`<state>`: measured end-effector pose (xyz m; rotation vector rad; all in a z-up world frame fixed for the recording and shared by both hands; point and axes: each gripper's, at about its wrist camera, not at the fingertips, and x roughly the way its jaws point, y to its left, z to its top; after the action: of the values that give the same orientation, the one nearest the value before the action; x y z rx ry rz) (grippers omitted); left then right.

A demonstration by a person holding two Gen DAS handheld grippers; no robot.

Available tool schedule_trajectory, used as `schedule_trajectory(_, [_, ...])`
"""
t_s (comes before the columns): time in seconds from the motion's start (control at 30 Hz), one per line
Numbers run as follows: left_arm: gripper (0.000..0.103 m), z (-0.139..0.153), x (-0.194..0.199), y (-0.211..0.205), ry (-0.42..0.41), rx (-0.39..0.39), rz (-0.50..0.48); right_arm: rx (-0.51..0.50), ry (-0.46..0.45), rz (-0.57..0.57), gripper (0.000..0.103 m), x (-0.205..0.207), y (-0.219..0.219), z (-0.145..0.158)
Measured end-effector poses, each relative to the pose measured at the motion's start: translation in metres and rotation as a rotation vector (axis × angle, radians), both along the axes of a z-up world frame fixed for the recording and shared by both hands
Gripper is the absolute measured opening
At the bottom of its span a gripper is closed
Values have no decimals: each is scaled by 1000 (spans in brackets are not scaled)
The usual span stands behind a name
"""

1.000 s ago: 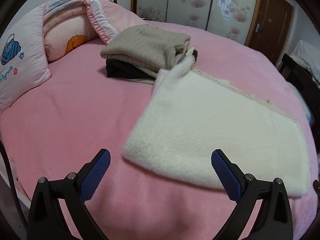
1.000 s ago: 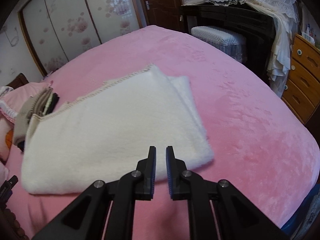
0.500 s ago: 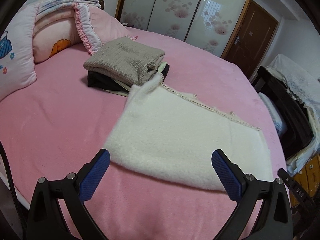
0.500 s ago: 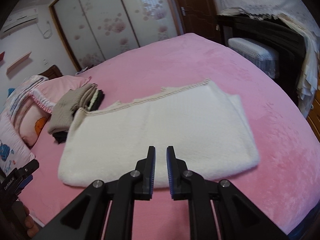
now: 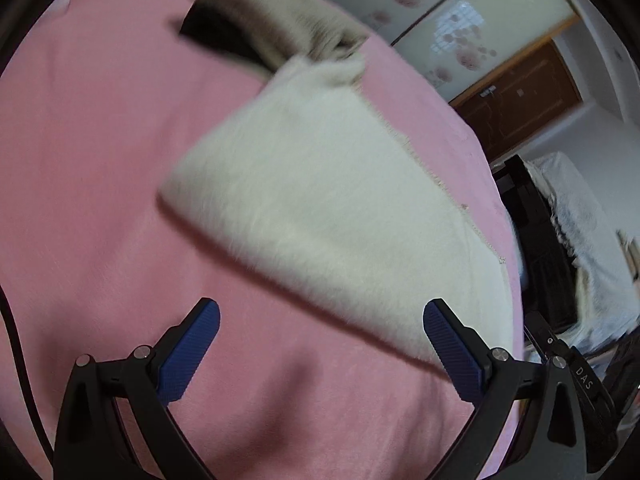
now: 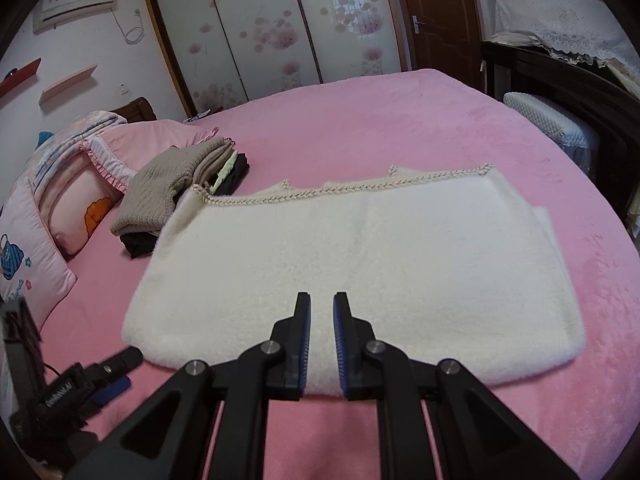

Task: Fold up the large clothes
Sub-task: 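Grasp one end of the folded bundle with the left gripper and fold it over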

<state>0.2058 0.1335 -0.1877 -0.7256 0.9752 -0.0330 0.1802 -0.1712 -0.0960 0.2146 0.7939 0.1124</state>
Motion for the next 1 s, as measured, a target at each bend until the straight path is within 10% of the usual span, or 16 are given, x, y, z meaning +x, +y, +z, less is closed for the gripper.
schedule_trajectory(0.17, [101,-41,6,18,20,-171,51,-8,24,14,11,7,7,-15])
schedule_trajectory(0.67, [98,-44,86,6,-165,-182,40,-40,42,28,11,19,12,-33])
schedule_trajectory(0.83, [41,-41,101,5,-146,-107,79,-74,47,26,11,32,14,-39])
schedule_trajectory(1.0, [22,-18,103,1,-172,-27,58,-115,39,46,11,52,25,-46])
